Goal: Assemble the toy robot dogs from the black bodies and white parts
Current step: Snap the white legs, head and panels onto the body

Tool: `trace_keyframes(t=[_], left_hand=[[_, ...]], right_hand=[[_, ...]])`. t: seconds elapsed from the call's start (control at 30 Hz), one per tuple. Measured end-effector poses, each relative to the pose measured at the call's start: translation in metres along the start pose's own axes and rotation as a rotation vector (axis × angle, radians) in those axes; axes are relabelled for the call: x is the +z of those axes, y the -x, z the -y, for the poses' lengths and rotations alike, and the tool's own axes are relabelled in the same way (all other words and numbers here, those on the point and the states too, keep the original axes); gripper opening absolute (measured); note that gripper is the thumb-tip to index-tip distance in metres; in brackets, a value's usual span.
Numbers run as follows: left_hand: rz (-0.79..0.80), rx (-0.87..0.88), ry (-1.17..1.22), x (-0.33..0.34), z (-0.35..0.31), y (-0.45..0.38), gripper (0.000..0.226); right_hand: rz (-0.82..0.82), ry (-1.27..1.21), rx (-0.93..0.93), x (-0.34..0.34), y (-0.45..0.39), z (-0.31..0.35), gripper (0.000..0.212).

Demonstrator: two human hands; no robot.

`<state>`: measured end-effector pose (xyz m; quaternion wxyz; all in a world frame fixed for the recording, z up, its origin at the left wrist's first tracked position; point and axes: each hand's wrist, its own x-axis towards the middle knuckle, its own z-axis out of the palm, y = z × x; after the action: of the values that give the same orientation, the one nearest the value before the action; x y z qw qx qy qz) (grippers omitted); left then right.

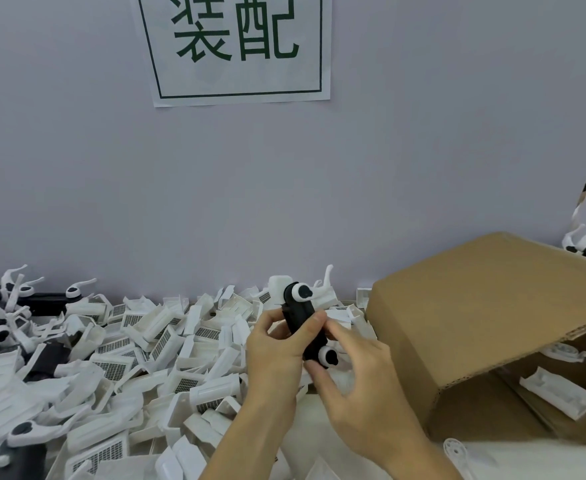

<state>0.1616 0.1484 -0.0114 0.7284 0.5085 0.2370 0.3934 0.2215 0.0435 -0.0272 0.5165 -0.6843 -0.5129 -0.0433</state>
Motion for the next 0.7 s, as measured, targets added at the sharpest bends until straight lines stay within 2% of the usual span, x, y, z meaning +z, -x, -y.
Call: trace_keyframes(t=[0.2, 0.3, 0.43, 0.57, 0.7], left_hand=[[0.046, 0.034, -0.051, 0.001, 0.0, 0.001, 0.033], [0.099, 0.05, -0.041, 0.001, -0.001, 0.0, 0.017], [0.195, 0.071, -0.071, 0.002, -0.003, 0.002, 0.033], [0.22, 0.085, -0.088, 0.002, -0.002, 0.002, 0.032], [0.222, 0.019, -0.154, 0.002, -0.003, 0.001, 0.032]], right_hand=[[-0.097, 0.115, 0.025, -0.001, 0.0, -0.007, 0.041], [-0.169, 0.129, -0.004, -0.002, 0.0, -0.004, 0.04], [-0.286, -0.132, 0.056, -0.006, -0.005, -0.004, 0.044], [-0.244, -0.488, 0.242, -0.009, -0.008, -0.007, 0.048], [-0.185, -0.733, 0.327, -0.007, -0.011, -0.013, 0.042]])
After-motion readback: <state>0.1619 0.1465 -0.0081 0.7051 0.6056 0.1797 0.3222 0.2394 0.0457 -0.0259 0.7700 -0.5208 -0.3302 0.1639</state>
